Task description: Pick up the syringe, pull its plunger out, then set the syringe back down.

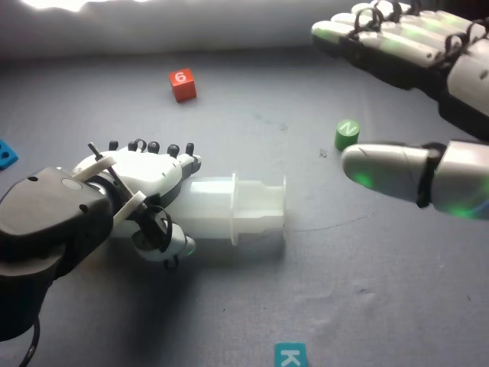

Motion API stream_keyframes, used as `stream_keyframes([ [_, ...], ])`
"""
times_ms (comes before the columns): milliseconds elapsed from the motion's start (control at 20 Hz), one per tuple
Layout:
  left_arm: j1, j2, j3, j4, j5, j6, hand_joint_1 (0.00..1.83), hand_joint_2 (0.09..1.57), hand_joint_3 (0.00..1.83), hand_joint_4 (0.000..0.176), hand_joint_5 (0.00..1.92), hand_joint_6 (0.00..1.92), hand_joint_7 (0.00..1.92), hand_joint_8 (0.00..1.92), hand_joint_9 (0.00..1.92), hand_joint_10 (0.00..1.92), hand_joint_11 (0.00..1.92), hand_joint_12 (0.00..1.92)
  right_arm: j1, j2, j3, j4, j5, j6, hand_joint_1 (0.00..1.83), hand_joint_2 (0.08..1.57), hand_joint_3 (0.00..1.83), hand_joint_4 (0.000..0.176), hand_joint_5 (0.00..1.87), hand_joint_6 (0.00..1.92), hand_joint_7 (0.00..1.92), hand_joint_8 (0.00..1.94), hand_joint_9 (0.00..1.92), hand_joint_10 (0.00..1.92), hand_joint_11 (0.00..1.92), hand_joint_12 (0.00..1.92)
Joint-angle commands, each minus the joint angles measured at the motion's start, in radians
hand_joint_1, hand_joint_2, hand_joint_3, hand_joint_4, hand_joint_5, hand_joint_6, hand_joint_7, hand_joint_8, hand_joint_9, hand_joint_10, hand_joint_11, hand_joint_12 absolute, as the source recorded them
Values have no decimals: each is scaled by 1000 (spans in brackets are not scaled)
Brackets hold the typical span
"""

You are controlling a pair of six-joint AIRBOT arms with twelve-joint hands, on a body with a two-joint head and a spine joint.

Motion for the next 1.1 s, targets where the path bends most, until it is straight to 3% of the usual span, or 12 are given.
stream_keyframes([
  [0,5,-12,5,35,-27,-6,844,1254,11,0,212,18,291,19,266,34,0,822,15,2,5,-16,120,24,205,1258,0,0,118,13,94,10,46,12,9,5],
  [300,15,-20,10,45,-27,-18,898,1269,0,0,324,26,437,26,423,59,0,1041,18,-18,14,-16,153,45,274,1248,2,0,133,1,104,1,69,2,0,99],
  [450,21,-22,10,45,-27,-22,961,1272,0,0,651,68,771,71,670,215,48,1292,28,-43,24,-16,152,44,245,1260,1,0,120,1,107,0,71,3,0,107],
  [500,22,-23,10,45,-27,-22,1184,1142,1,0,889,729,998,817,917,396,346,1278,30,-49,26,-16,151,45,267,1244,0,0,149,3,146,1,111,8,0,239],
  [550,22,-24,10,46,-27,-22,1238,1118,2,0,1002,728,981,1128,943,654,489,1269,30,-55,27,-15,147,46,256,1250,2,0,137,0,132,0,97,3,0,227],
  [600,22,-24,11,50,-27,-22,1249,1114,0,0,1026,724,978,1189,913,789,525,1254,31,-62,28,-15,143,47,254,1252,2,0,135,0,129,0,94,2,0,224],
  [800,13,-24,10,60,-18,-22,1252,1113,0,0,1032,723,977,1205,904,827,534,1251,32,-83,37,-9,141,47,252,1252,2,0,134,0,127,0,93,1,0,220],
  [900,5,-24,11,61,-9,-22,1238,1131,1,0,960,857,958,1218,897,916,571,1249,37,-92,49,9,141,47,261,1247,0,0,119,0,99,2,62,4,0,121],
  [1050,-19,-21,10,61,7,-18,1238,1131,0,0,985,823,941,1239,883,939,593,1237,40,-100,68,26,141,46,291,1242,0,0,147,7,126,5,88,10,0,175],
])
